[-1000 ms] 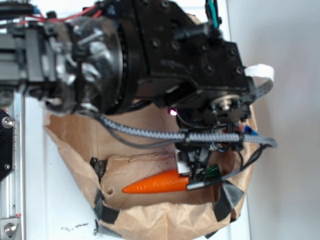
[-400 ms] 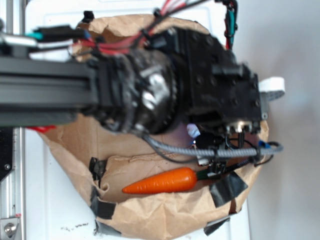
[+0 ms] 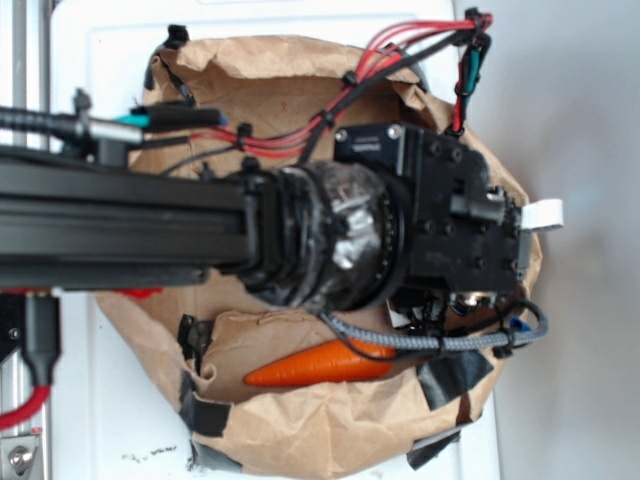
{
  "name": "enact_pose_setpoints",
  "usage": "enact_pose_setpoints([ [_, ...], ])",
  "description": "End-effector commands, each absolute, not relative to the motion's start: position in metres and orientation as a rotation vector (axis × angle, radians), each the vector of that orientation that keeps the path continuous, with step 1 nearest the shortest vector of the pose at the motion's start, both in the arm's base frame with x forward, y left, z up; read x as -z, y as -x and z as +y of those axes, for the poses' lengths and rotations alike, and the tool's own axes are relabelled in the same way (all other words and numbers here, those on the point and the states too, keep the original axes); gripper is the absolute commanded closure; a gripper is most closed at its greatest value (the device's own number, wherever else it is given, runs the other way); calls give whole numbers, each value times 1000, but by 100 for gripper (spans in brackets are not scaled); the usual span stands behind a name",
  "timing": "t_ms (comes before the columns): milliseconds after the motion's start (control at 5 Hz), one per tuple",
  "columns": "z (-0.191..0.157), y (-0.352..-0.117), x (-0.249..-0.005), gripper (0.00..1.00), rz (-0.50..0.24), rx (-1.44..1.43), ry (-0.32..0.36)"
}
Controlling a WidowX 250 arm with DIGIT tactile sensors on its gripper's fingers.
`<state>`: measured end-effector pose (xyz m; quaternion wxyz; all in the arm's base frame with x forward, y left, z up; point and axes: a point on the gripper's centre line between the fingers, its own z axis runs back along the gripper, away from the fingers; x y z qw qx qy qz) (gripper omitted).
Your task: Grab the white paper.
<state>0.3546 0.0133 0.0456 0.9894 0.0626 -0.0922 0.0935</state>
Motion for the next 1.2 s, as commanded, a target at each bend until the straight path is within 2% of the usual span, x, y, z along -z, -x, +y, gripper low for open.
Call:
enact_pose_setpoints([
  [0, 10, -366, -60, 100, -232, -187, -127],
  [200, 12, -362, -63, 100, -236, -177, -121],
  [800, 38, -326, -133, 100, -274, -163, 44],
  [1000, 43, -315, -154, 100, -240, -177, 35],
])
